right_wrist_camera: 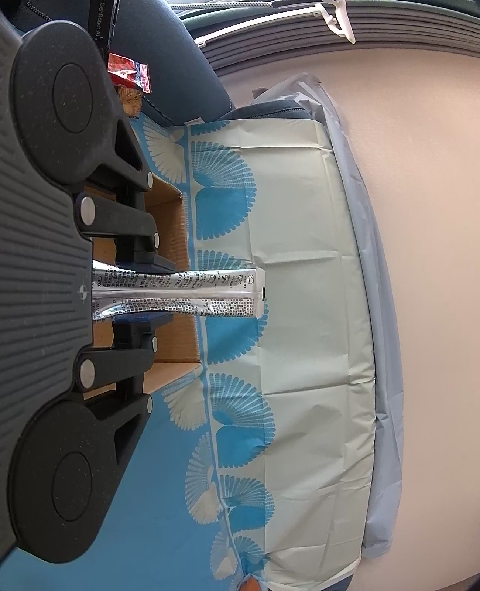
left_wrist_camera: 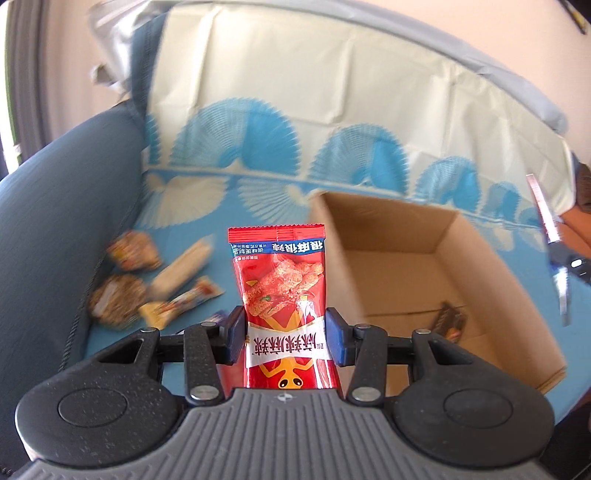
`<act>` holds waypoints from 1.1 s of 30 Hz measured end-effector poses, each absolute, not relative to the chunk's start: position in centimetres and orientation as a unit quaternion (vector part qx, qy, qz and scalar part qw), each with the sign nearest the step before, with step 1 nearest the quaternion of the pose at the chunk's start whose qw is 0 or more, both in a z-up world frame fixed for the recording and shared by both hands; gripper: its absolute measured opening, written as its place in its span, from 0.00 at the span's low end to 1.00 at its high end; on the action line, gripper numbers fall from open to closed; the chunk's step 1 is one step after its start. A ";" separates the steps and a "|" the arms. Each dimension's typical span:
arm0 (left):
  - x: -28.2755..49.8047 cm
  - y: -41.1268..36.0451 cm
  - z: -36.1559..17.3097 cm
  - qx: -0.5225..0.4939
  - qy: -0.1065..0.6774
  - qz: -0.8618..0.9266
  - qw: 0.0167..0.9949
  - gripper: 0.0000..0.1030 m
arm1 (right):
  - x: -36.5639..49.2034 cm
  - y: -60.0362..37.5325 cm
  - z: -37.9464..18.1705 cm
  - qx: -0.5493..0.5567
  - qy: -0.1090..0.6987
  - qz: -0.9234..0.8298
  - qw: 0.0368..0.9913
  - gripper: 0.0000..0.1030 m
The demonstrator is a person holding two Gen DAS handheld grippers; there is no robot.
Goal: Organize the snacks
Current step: 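Lift the red chip bag with the left tool while right tool carries silver packet over box, then open both tools to drop the chip bag and silver packet into the box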
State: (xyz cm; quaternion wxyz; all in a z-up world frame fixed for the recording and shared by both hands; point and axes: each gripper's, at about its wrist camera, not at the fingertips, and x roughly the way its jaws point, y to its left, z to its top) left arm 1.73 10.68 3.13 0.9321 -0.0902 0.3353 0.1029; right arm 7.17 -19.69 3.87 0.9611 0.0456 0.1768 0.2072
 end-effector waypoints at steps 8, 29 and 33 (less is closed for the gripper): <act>5.1 5.2 6.0 -0.082 0.308 0.046 0.947 0.48 | 7.5 -20.3 3.9 0.062 0.183 0.202 0.960 0.22; 10.7 -1.9 8.6 -0.072 0.282 -0.018 0.957 0.48 | 8.2 -21.2 3.6 0.089 0.195 0.188 0.958 0.22; 11.0 -2.0 8.8 -0.074 0.279 -0.017 0.957 0.48 | 8.2 -21.2 3.5 0.087 0.195 0.188 0.959 0.22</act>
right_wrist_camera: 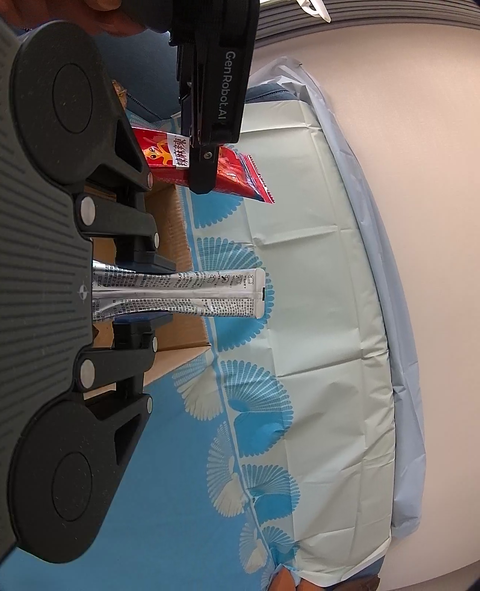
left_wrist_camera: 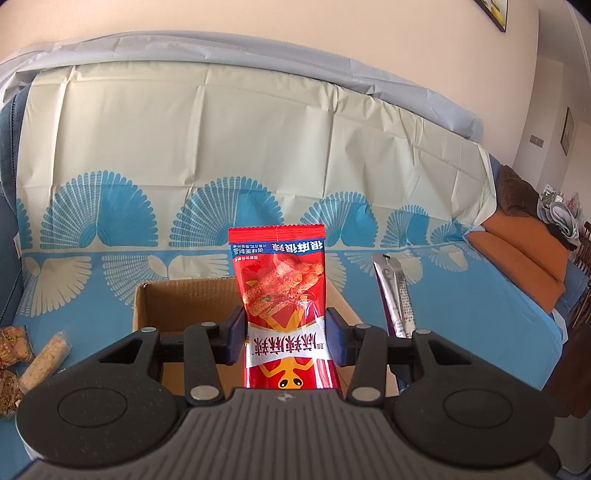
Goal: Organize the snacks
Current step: 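Open both tools to drop the chip bag and silver packet into the box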
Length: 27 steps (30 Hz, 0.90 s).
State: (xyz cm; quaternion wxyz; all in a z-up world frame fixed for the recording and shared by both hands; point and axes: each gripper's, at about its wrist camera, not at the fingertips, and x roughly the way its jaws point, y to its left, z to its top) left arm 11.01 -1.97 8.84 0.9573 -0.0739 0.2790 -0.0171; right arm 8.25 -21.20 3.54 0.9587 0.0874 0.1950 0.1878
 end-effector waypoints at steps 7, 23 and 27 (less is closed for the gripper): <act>11.5 -2.1 9.4 -0.073 0.272 -0.020 0.959 0.48 | 8.3 -21.1 3.5 0.084 0.196 0.187 0.959 0.22; 12.3 -2.2 9.6 -0.077 0.274 -0.027 0.958 0.48 | 8.4 -20.9 3.4 0.081 0.198 0.185 0.959 0.22; 12.3 -2.1 9.6 -0.079 0.275 -0.027 0.958 0.48 | 8.4 -20.9 3.4 0.081 0.198 0.185 0.959 0.22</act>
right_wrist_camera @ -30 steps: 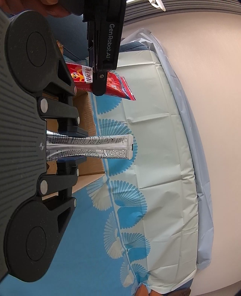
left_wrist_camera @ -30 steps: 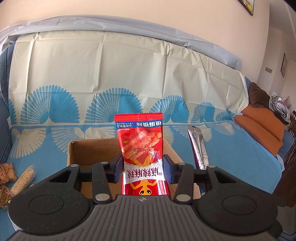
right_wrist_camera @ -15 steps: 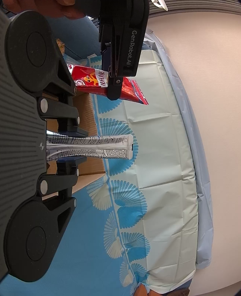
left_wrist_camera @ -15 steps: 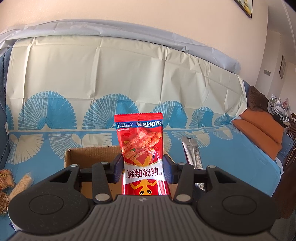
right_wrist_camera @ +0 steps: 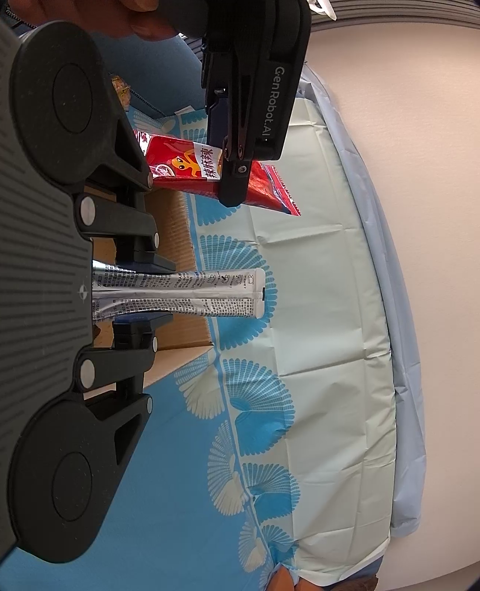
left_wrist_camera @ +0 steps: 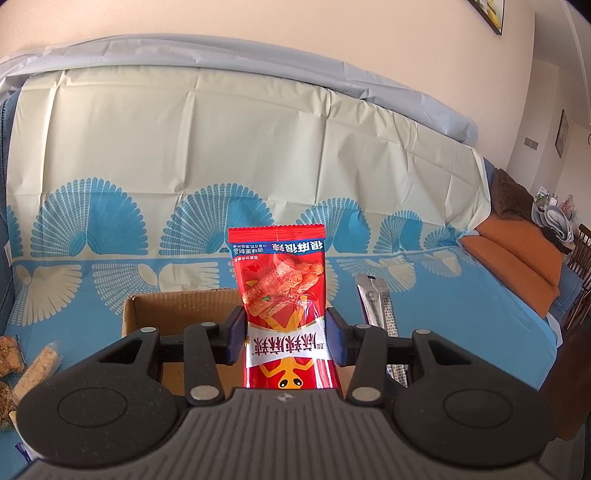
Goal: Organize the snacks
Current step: 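Open both tools to drop the chip bag and silver packet into the box, then move both tools back from the box toward the snack pile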
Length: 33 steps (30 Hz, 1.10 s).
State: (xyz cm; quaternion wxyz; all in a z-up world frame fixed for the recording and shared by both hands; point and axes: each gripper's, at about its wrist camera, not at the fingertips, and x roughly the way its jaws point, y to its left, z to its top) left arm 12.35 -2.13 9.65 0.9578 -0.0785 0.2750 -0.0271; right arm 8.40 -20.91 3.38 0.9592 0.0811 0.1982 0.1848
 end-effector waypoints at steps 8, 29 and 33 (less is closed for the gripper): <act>12.4 -1.6 9.2 -0.083 0.286 -0.009 0.955 0.65 | 8.9 -21.1 3.1 0.091 0.208 0.167 0.959 0.40; -0.5 4.8 7.3 -0.044 0.200 -0.001 0.979 0.40 | 7.1 -17.7 3.4 0.048 0.188 0.167 0.967 0.60; -2.8 7.9 6.2 -0.031 0.218 -0.013 0.975 0.23 | 6.2 -17.0 3.6 0.046 0.181 0.167 0.968 0.60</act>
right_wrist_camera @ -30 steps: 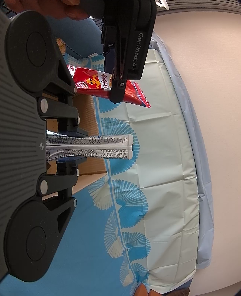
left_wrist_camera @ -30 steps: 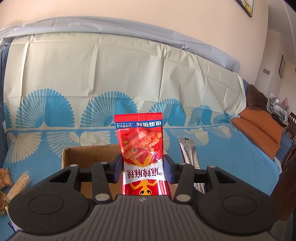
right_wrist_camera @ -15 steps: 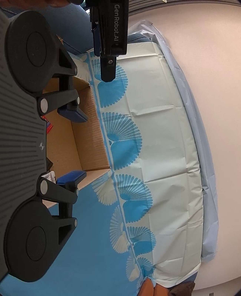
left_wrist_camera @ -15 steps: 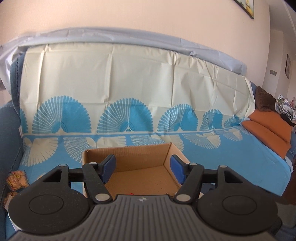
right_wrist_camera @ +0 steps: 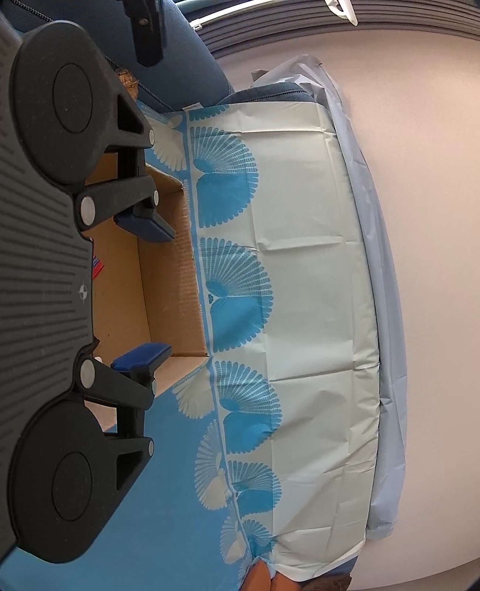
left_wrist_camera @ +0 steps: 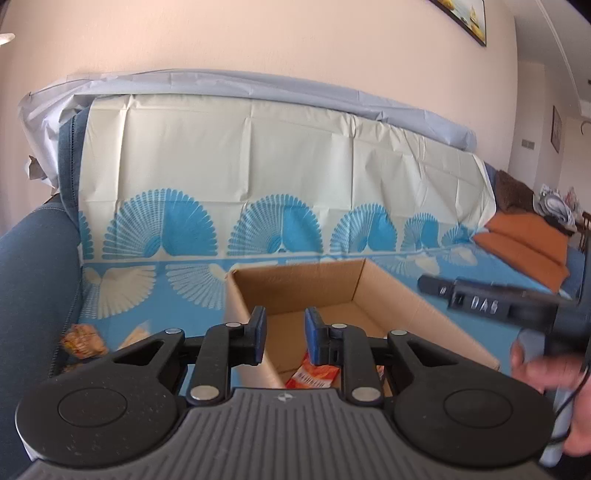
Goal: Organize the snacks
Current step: 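Move both tools back from the box toward the snack pile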
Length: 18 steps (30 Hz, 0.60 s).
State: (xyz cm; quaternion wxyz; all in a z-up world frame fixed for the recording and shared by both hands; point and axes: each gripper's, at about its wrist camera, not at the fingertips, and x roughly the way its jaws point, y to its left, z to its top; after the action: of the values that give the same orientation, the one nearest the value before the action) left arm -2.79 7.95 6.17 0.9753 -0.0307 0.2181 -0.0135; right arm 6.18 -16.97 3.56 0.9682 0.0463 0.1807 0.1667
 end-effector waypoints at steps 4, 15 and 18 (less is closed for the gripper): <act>-4.0 10.8 5.4 0.000 0.227 -0.007 0.974 0.23 | 5.2 -15.9 3.6 0.051 0.182 0.167 0.968 0.60; -3.3 19.6 0.2 -0.059 0.290 0.065 0.953 0.23 | 3.0 -10.1 2.7 0.003 0.187 0.206 0.960 0.56; -3.1 21.2 0.4 -0.091 0.288 0.098 0.948 0.23 | 2.8 -9.2 2.6 -0.002 0.185 0.220 0.958 0.46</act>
State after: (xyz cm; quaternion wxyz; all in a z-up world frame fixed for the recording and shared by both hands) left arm -3.09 21.16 0.38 0.9482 -0.0912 0.2880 0.0984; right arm 2.80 -9.17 2.59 0.9579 -0.0022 0.1848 0.2198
